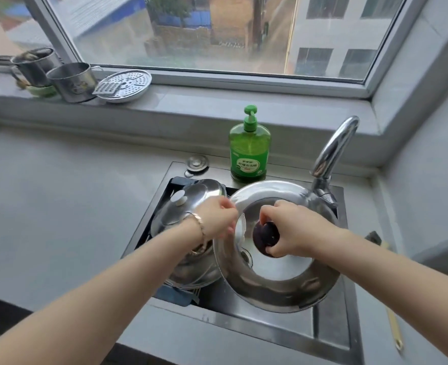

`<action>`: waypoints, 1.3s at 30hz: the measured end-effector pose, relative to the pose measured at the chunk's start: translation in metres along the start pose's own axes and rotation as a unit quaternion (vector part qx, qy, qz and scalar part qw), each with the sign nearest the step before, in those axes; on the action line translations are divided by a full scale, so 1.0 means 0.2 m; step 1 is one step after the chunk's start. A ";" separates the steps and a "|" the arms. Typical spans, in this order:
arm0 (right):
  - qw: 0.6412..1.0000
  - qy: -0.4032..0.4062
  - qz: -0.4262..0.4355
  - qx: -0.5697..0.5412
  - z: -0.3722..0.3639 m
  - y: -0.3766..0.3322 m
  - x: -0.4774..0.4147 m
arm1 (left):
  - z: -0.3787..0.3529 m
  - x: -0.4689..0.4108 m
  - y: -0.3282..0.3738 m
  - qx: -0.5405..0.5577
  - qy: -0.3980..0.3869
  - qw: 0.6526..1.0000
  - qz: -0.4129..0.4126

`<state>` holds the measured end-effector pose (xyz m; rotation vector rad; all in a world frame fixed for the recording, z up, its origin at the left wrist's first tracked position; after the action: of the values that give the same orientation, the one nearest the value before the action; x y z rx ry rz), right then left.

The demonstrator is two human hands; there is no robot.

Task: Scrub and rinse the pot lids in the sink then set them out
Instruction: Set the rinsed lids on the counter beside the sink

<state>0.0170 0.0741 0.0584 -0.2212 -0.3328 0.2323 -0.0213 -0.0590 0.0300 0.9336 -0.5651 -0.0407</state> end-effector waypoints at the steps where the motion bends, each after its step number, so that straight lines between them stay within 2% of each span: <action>1: 1.000 0.003 -0.009 -0.002 0.00 -0.01 -0.03 | 0.10 -0.04 -0.05 -0.031 0.030 0.999 -0.010; 3: 0.999 0.003 -0.032 -0.010 0.00 -0.04 -0.09 | 0.28 -0.14 -0.17 -0.128 0.083 0.988 -0.009; 5: 0.998 -0.006 -0.059 -0.018 0.00 -0.06 -0.18 | 0.43 -0.27 -0.31 -0.206 0.101 0.973 0.020; 9: 0.990 -0.013 -0.141 -0.015 0.00 -0.11 -0.32 | 0.56 -0.53 -0.53 -0.311 0.037 0.949 0.031; 12: 0.979 -0.019 -0.203 0.009 0.01 -0.17 -0.37 | 0.53 -0.63 -0.63 -0.335 -0.047 0.941 0.013; 19: 0.943 -0.018 -0.326 0.067 0.05 -0.31 -0.32 | 0.59 -0.68 -0.66 -0.292 -0.074 0.952 -0.060; 23: 0.929 -0.044 -0.346 0.121 0.05 -0.40 -0.28 | 0.66 -0.64 -0.63 -0.254 -0.014 0.964 -0.081; 25: 0.925 -0.037 -0.349 0.145 0.07 -0.44 -0.25 | 0.72 -0.60 -0.58 -0.172 0.026 0.977 -0.127; 27: 0.923 -0.020 -0.346 0.168 0.11 -0.47 -0.23 | 0.79 -0.53 -0.53 -0.020 0.031 0.988 -0.150; 29: 0.923 -0.008 -0.337 0.188 0.12 -0.50 -0.22 | 0.82 -0.44 -0.49 0.135 0.002 0.981 -0.140; 32: 0.923 -0.006 -0.327 0.203 0.10 -0.52 -0.21 | 0.83 -0.30 -0.47 0.212 -0.018 0.972 -0.103; 34: 0.927 0.006 -0.315 0.205 0.09 -0.55 -0.20 | 0.85 -0.23 -0.51 0.216 -0.014 0.973 -0.079; 39: 0.940 0.021 -0.287 0.182 0.09 -0.63 -0.22 | 1.08 -0.13 -0.66 0.082 0.063 0.993 -0.061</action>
<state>-0.0068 -0.0541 0.0933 0.2405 -0.2933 -0.2894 -0.1193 -0.2935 0.0159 1.1218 -0.3971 -0.0461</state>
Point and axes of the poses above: each hand's wrist, its own x-axis away from the middle knuckle, its own z-axis out of the back of the hand, y = z × x, the point moved 6 cm from there along -x, towards the middle knuckle, and after that the axes turned 3 degrees about -z, right-handed, at the moved point
